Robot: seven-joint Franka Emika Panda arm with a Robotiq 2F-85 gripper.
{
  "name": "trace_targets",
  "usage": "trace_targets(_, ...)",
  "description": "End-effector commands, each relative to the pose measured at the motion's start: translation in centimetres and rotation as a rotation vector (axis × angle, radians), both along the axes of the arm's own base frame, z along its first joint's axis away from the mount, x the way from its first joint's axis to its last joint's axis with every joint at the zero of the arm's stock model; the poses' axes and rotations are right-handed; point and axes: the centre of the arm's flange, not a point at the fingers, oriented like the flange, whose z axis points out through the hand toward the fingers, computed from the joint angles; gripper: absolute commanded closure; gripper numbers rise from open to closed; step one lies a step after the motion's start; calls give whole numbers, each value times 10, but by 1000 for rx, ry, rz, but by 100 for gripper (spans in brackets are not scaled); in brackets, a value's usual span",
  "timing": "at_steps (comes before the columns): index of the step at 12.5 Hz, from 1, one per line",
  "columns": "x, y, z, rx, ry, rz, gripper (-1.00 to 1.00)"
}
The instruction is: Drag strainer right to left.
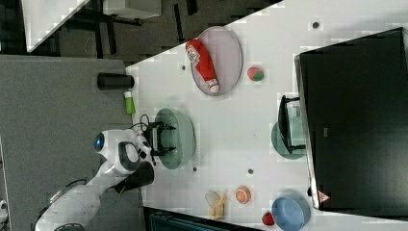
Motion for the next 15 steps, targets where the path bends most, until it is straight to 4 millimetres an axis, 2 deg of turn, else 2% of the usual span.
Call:
trace_targets(1, -10, 41, -2, 28, 8, -19, -100)
trace_targets(3, -8, 50, 4, 41, -10, -11, -100)
trace_targets(5, 5, 40, 22, 34, -40, 10, -100)
trace_targets(7, 22, 19, 65, 17, -48, 123, -100)
trace_targets(8, 31, 5, 96, 11, -47, 193, -100)
trace_targets(9, 44, -13, 135, 16, -70, 265, -100)
trace_targets(11, 68, -73, 216, 20, -111, 407, -100)
trace_targets(13, 83, -156, 294, 17, -149, 483, -100)
trace_targets(15, 83, -248, 364, -15, -176, 513, -100)
